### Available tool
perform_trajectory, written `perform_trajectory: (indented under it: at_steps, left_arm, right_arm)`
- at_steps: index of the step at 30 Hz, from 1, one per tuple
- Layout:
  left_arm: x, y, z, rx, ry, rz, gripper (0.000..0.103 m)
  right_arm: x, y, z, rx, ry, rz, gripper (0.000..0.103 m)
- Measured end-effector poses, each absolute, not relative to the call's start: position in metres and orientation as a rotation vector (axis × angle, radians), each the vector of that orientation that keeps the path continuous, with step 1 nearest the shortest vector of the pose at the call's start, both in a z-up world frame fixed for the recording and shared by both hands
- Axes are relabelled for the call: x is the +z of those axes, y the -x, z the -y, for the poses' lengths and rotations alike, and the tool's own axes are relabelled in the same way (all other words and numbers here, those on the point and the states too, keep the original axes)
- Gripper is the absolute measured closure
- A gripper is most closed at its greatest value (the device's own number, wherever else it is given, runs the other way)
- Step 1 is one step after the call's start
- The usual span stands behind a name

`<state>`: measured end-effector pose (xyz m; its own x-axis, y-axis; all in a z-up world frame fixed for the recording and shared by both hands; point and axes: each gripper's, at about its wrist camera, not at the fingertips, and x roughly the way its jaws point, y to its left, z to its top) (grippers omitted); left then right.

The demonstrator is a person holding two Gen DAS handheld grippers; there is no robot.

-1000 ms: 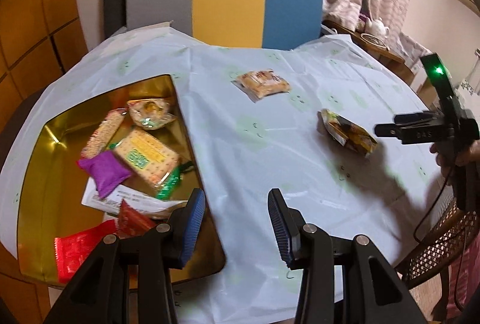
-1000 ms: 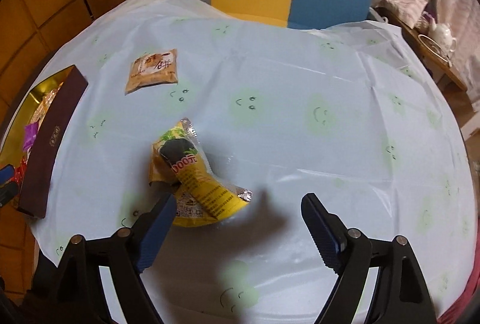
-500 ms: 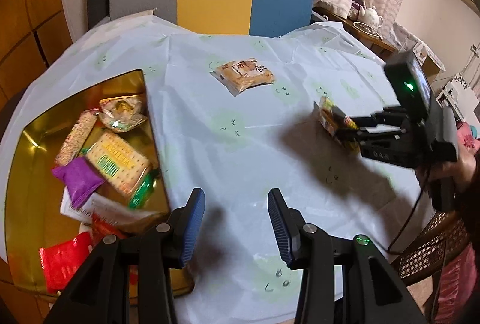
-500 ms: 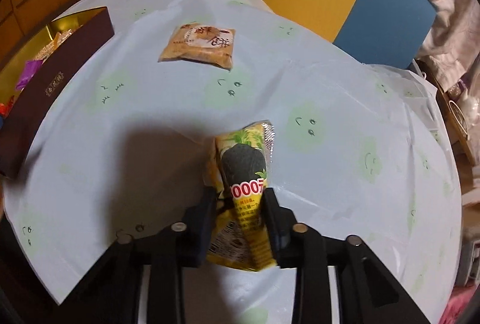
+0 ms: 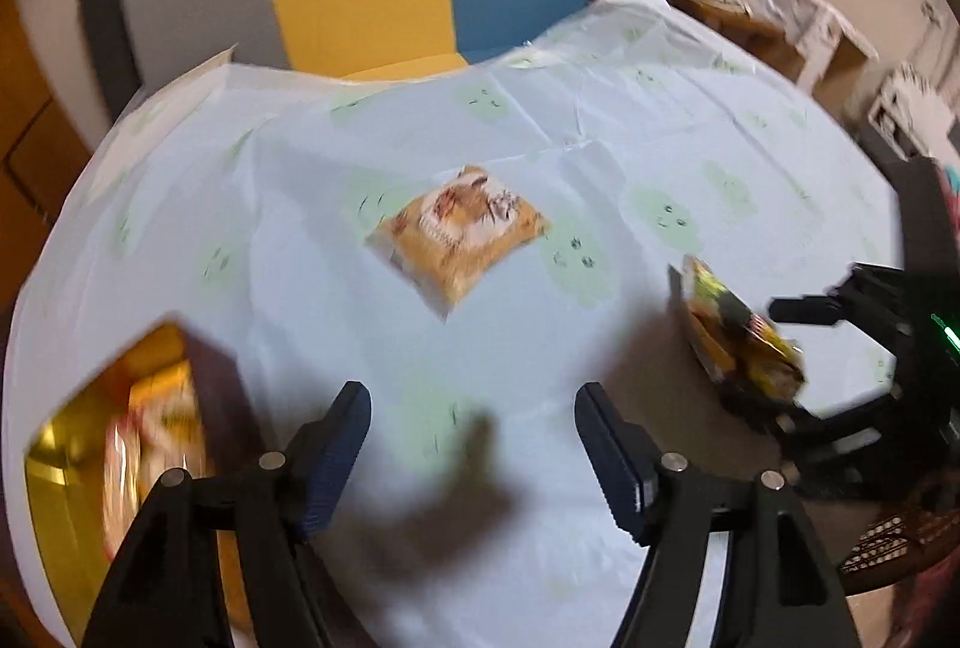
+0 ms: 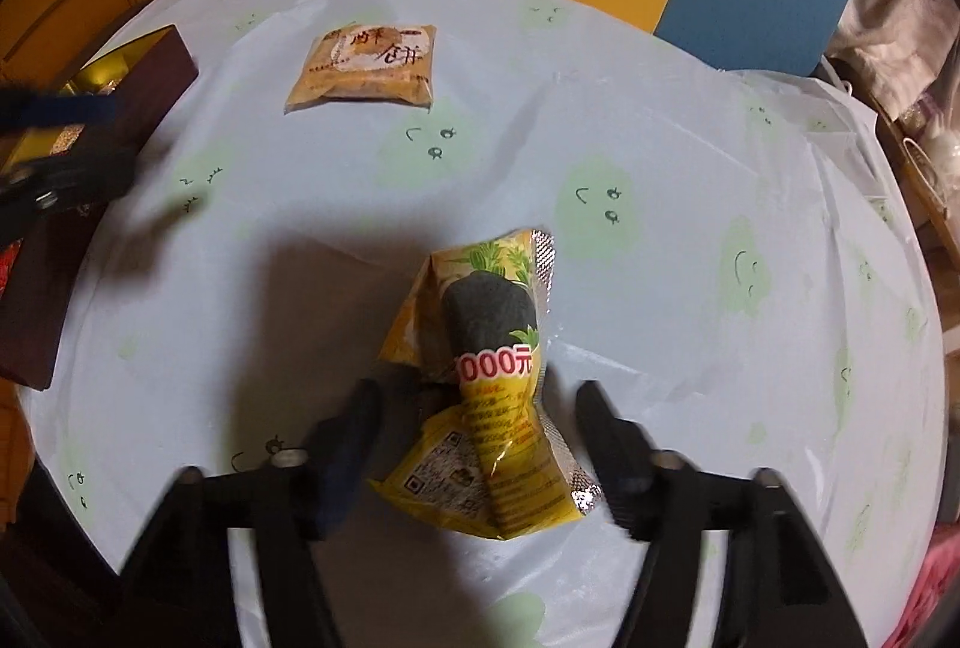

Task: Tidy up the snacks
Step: 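Move the left gripper to the tan pastry packet and grasp it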

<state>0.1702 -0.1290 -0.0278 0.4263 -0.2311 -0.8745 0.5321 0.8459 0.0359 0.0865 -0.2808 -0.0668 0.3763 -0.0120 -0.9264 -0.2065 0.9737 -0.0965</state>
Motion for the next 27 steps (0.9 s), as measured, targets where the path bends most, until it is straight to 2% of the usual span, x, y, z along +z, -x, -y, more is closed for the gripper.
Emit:
perform_trajectory:
  at_steps: [4,6,13,19,20,21,22,27]
  left_arm:
    - [-0.038,-0.207,0.147,-0.524,-0.392,-1.045,0.028]
    - [-0.044,-0.222,0.157,-0.543,-0.440,-1.054,0.021]
    - [-0.065,-0.257,0.189,-0.603,-0.610,-1.063,0.019]
    - [-0.077,-0.278,0.200,-0.622,-0.621,-1.086,0.019]
    - [-0.079,-0.279,0.200,-0.618,-0.608,-1.096,0.021]
    - [-0.080,-0.280,0.197,-0.625,-0.554,-1.111,0.032]
    - [-0.079,-0.281,0.193,-0.630,-0.501,-1.123,0.037]
    - [-0.076,-0.261,0.177,-0.535,-0.391,-1.117,0.040]
  right_arm:
    - [-0.065,-0.086,0.279,0.138,0.209,-1.179,0.031]
    - [-0.065,-0.087,0.278,0.135,0.212,-1.186,0.030]
    - [-0.065,-0.092,0.277,0.120,0.211,-1.192,0.029]
    - [-0.066,-0.096,0.281,0.115,0.204,-1.195,0.028]
    - [-0.066,-0.097,0.281,0.116,0.204,-1.196,0.028]
    - [-0.066,-0.097,0.281,0.116,0.203,-1.197,0.028]
    - [-0.066,-0.097,0.282,0.116,0.201,-1.198,0.028]
    - [-0.064,-0.102,0.289,0.118,0.181,-1.184,0.028]
